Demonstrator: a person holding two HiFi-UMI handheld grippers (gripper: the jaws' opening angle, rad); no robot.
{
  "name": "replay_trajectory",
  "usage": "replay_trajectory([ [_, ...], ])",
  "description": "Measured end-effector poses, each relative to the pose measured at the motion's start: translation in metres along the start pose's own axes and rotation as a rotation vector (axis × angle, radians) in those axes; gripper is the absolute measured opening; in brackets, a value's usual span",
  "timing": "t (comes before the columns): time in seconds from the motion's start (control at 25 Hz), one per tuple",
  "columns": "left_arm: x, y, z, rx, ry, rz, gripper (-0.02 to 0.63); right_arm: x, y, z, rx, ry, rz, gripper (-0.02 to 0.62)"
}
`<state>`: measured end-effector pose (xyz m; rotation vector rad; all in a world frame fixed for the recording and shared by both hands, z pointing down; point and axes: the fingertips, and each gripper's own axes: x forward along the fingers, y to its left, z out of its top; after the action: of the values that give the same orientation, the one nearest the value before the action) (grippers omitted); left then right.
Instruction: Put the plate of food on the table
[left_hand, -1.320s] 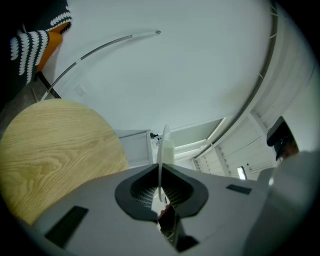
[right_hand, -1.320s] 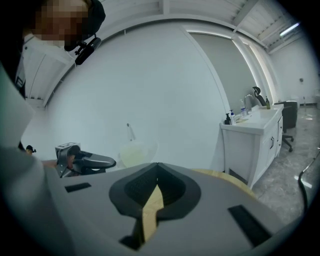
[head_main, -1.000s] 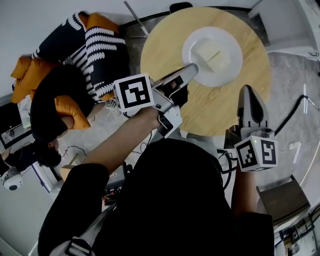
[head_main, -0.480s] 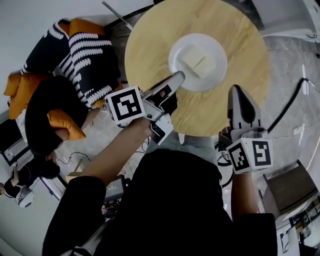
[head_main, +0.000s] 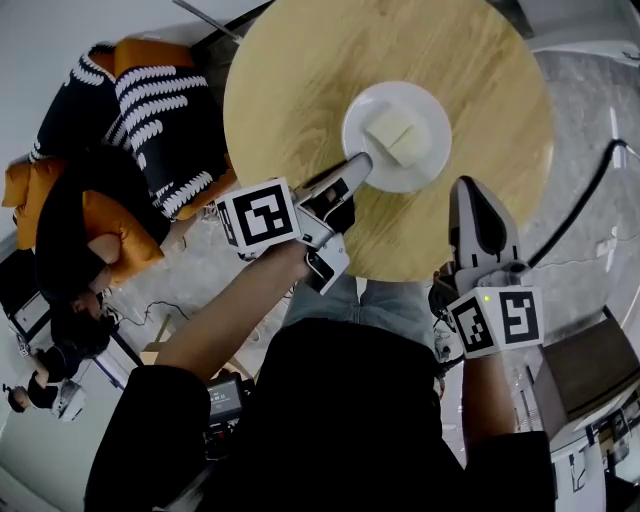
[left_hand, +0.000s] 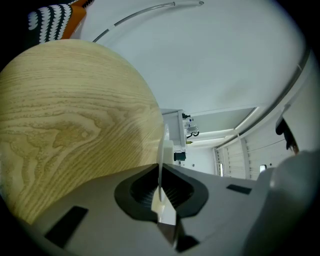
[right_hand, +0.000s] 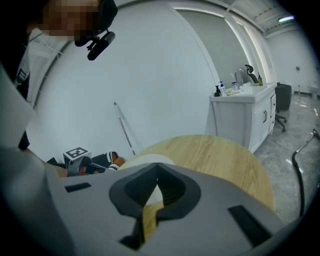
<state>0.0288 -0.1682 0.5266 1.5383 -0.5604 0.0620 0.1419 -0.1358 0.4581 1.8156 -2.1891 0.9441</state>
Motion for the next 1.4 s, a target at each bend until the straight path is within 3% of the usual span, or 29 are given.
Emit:
replay_trajectory([
  [0.52, 0.002, 0.02, -0.005, -0.028, 0.029, 0.065, 0.017, -0.006, 0.0, -0.01, 0.051, 0.028, -0.021, 0.006],
  [1.12, 0.003, 0.031, -0.009, -0.07, 0.056, 0.075, 0.017, -0.005, 0.013, -0.01, 0.053, 0.053, 0.005, 0.006],
  [1.4, 0.004, 0.028, -0.012, -0.027, 0.116, 0.105, 0.017, -0.007, 0.019, -0.014, 0.052, 0.06, 0.006, 0.006],
])
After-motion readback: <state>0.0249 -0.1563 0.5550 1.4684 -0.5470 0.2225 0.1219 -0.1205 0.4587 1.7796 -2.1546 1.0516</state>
